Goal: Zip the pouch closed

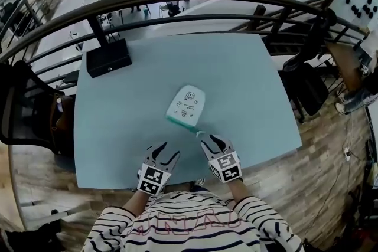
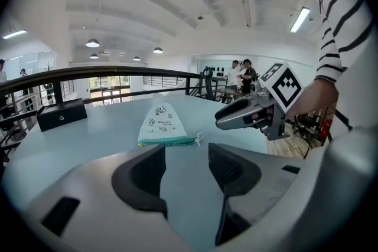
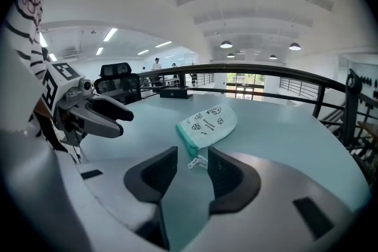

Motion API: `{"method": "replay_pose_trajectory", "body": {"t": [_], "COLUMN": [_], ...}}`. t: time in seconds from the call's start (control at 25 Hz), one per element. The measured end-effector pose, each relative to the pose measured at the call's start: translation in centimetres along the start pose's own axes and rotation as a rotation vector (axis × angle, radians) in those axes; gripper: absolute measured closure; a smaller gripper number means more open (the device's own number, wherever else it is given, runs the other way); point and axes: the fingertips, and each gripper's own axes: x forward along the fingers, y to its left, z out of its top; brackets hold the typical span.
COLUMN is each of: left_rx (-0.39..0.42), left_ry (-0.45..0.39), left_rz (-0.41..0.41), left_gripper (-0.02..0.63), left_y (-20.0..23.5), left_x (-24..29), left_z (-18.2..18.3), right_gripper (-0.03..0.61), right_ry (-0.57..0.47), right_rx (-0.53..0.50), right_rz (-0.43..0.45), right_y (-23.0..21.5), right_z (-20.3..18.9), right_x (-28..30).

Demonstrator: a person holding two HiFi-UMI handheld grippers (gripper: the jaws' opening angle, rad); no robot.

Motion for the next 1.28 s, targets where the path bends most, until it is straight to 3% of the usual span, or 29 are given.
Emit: {"method": "replay_pose_trajectory", "body": {"t": [0.68, 0.84, 1.0, 1.28], "left_rx": [-0.075, -0.087, -0.083, -0.039], "left_ry": [0.077, 0.092, 0.089, 0.101], "left_rz": [0.136, 0.156, 0.156, 0.119], "left_gripper": [0.399, 0.399, 0.399, 0.399], "left_y": [-0.9, -1.2, -1.5, -2.0], "left_x": [3.2, 3.4, 4.0, 5.8], "left_z": [-2.2, -2.5, -2.5, -2.2], "right_gripper": [0.422, 0.440, 0.513, 0.540], "right_ry": [0.162, 0.179, 0.183, 0.141], "right_rx": [-0.383, -0.415, -0.424, -0.329], "right_rz": [0.234, 0.273, 0.297, 0.335], "right_y": [-2.1, -1.8, -1.7, -0.8], "right_z": [-2.5, -2.9, -3.3, -2.5], "right_x": [5.8, 6.3, 6.5, 5.5]}}
